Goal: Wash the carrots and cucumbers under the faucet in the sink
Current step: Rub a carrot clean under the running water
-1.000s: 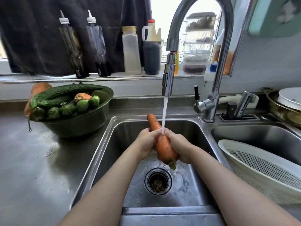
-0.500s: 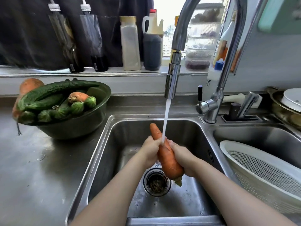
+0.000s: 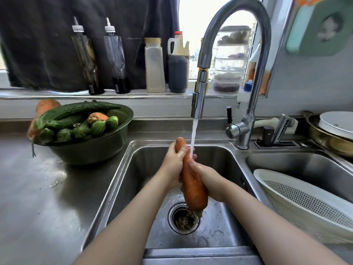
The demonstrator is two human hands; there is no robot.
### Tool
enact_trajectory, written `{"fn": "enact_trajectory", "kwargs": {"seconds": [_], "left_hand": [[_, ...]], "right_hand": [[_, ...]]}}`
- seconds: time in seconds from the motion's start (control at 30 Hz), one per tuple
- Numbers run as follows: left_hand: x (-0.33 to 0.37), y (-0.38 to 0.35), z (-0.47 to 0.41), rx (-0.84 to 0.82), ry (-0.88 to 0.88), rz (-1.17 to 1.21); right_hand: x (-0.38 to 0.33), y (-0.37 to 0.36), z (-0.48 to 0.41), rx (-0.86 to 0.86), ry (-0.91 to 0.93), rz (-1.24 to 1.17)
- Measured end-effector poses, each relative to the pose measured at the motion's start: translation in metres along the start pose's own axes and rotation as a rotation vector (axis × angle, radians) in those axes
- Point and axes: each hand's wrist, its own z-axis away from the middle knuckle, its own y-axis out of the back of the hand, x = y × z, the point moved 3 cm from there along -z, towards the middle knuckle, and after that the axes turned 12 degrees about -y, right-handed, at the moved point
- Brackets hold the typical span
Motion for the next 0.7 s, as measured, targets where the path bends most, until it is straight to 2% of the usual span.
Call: {"fn": "enact_trajectory", "kwargs": {"seconds": [0.07, 0.2, 0.33, 0.47, 0.57, 0.63, 0.7], "left_hand": [[0.004, 0.001, -0.002, -0.016, -0.013, 0.017], [0.004, -0.002, -0.008, 0.028, -0.067, -0.1], [0.0, -0.003, -0.017, 0.177, -0.016, -0.047], [0.007, 0.017, -0.022, 0.373, 0.069, 0.219], [0.01, 0.042, -0.028, 0.473, 0.066, 0.272], [0.011, 0.052, -0.032, 0.508, 0.034, 0.332], [0.013, 0.055, -0.036, 0.464, 0.031, 0.395]], "right_hand": [[-0.001, 0.001, -0.001, 0.001, -0.009, 0.004], [-0.008, 0.001, 0.004, 0.078, -0.087, 0.079], [-0.023, -0.001, 0.002, 0.068, -0.128, 0.16], [-0.024, 0.001, -0.001, -0.119, -0.169, 0.26], [-0.013, 0.014, 0.006, -0.241, -0.232, 0.273], [-0.012, 0.022, 0.006, -0.169, -0.219, 0.296], [-0.017, 0.025, -0.001, -0.004, -0.136, 0.281]]}}
